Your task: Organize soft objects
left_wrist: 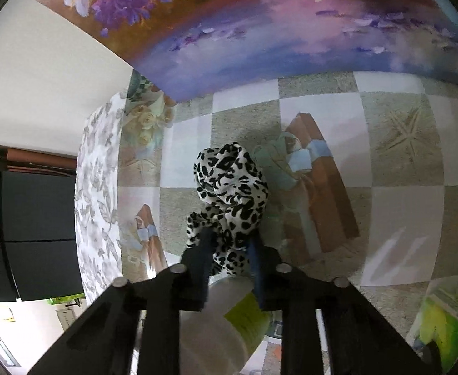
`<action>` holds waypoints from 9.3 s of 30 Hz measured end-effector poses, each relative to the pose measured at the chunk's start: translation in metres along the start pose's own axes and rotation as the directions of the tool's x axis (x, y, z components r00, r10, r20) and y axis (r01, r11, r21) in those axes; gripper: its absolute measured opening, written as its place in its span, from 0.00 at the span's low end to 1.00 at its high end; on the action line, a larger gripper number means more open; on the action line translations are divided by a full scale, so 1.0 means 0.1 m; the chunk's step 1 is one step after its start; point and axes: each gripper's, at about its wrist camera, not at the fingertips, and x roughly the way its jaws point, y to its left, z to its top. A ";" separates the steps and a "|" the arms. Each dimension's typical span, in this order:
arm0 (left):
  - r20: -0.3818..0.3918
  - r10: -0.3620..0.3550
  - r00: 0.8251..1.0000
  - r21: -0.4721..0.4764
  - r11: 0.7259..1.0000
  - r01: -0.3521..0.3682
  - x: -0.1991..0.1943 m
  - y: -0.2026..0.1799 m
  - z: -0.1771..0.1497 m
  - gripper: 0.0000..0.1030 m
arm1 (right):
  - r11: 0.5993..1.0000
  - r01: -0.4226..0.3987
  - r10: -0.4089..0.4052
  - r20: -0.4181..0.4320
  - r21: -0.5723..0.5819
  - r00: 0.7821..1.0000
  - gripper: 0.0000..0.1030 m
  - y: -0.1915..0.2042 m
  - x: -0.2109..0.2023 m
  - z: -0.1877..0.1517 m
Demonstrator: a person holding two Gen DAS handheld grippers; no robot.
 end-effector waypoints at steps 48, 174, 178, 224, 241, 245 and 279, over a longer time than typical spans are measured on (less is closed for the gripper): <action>0.524 -0.551 0.649 -0.039 0.746 0.665 -2.02 0.16 -3.23 0.10 | 0.884 0.265 -0.333 0.118 0.386 0.936 0.22 0.32 -2.23 -1.80; 0.270 -0.379 0.885 -0.162 0.889 0.429 -1.26 0.24 -3.76 1.00 | 0.801 0.481 -0.485 -0.085 0.357 0.871 1.00 0.31 -2.09 -2.42; 0.268 -0.380 0.885 -0.150 0.891 0.428 -1.25 0.23 -3.75 1.00 | 0.805 0.480 -0.483 -0.084 0.350 0.871 1.00 0.32 -2.09 -2.42; 0.254 -0.375 0.891 -0.116 0.903 0.413 -1.22 0.15 -3.73 1.00 | 0.815 0.478 -0.475 -0.095 0.327 0.875 1.00 0.33 -2.02 -2.39; 0.250 -0.374 0.893 -0.110 0.905 0.410 -1.20 0.14 -3.73 1.00 | 0.819 0.479 -0.472 -0.103 0.317 0.876 1.00 0.32 -1.98 -2.41; 0.249 -0.374 0.893 -0.109 0.905 0.410 -1.20 0.15 -3.73 1.00 | 0.819 0.479 -0.472 -0.105 0.316 0.876 1.00 0.32 -1.98 -2.41; 0.251 -0.384 0.888 -0.111 0.900 0.421 -1.20 0.16 -3.74 1.00 | 0.818 0.481 -0.472 -0.108 0.316 0.875 1.00 0.33 -1.97 -2.41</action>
